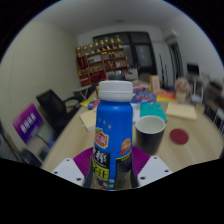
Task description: Pour water
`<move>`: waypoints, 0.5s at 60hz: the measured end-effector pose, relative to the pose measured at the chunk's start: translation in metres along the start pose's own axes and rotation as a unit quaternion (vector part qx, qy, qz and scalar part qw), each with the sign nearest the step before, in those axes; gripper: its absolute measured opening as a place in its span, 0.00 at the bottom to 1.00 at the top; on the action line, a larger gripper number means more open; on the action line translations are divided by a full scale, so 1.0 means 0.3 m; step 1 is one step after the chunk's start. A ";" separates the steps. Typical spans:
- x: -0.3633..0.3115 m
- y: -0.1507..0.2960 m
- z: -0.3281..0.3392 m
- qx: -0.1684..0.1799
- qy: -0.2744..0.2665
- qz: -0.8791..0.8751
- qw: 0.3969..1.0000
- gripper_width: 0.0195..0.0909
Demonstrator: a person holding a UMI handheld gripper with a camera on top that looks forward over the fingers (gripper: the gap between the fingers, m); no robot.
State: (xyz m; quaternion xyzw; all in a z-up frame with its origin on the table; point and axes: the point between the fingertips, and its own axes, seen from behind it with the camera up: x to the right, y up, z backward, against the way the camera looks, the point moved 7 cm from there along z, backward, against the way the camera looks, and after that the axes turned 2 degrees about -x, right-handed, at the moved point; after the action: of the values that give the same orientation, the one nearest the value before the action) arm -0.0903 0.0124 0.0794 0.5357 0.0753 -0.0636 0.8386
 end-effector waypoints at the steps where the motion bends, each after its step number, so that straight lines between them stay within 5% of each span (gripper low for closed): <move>1: -0.017 0.020 -0.002 -0.004 0.014 -0.026 1.000 0.48; 11: -0.190 0.226 0.052 0.003 0.153 -0.338 0.929 0.48; 25: -0.220 0.316 0.087 -0.038 0.259 -0.689 0.676 0.48; 30: -0.290 0.413 0.126 -0.027 0.291 -0.748 0.595 0.49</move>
State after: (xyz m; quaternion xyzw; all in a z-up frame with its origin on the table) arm -0.1502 0.0322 0.2223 0.2581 0.6918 -0.5074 0.4442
